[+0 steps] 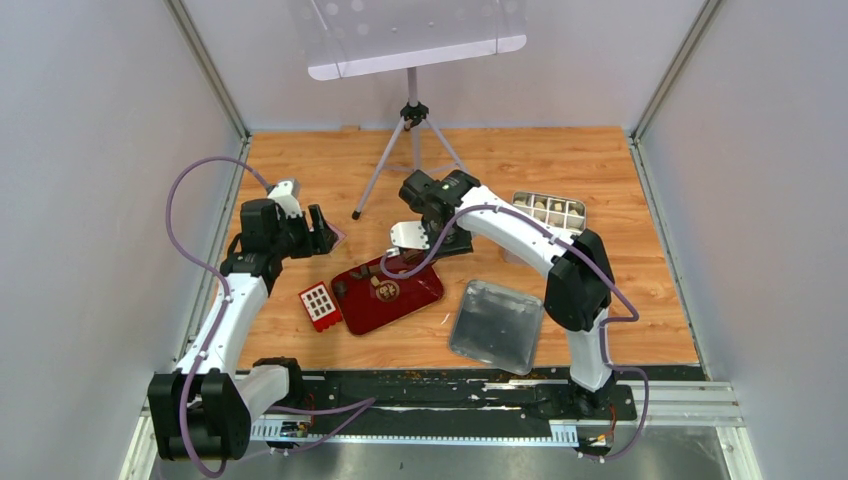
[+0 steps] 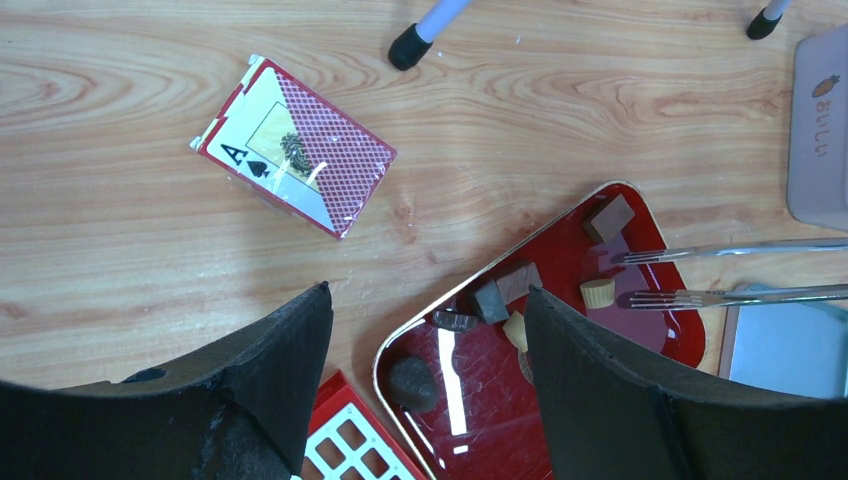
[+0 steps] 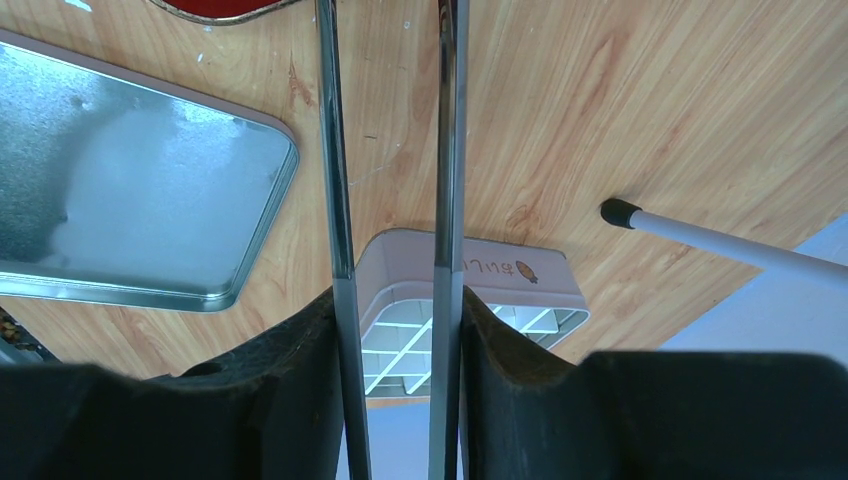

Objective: Pack the chocolate

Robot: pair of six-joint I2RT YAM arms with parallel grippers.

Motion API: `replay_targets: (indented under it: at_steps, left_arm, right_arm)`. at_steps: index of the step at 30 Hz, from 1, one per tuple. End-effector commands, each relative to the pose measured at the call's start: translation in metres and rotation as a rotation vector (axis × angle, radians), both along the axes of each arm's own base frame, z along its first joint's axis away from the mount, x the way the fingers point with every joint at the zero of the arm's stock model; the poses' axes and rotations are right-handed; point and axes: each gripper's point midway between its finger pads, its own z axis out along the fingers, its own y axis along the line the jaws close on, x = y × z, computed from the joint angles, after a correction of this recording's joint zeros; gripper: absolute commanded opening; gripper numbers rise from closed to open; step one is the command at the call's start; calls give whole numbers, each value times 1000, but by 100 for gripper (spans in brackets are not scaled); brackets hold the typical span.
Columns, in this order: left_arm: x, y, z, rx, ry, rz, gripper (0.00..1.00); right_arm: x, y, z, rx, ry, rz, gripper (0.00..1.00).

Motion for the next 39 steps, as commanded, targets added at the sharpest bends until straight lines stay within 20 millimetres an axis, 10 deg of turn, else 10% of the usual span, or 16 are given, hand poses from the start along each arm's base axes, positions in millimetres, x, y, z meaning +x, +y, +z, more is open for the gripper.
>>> replay_targets:
  at_steps: [1,15,23,30,39]
  left_arm:
    - [7,0,9,10,-49,0,78]
    - [8,0,9,-1,-50,5,79]
    - [10,-2,8,-13,-41,0,79]
    - [10,1,3,1,-23,7,79]
    - [16,-2,-1,-10,13,-8,78]
  right_arm:
    - [0,9,18,29,-38,59,39]
    - [-5,29,0,20,22,44,32]
    - [-4,20,31,56,-14,-9,14]
    - [-21,-48,76,112,-49,-140,14]
    - [-3,-174,75,49,-70,-444,15]
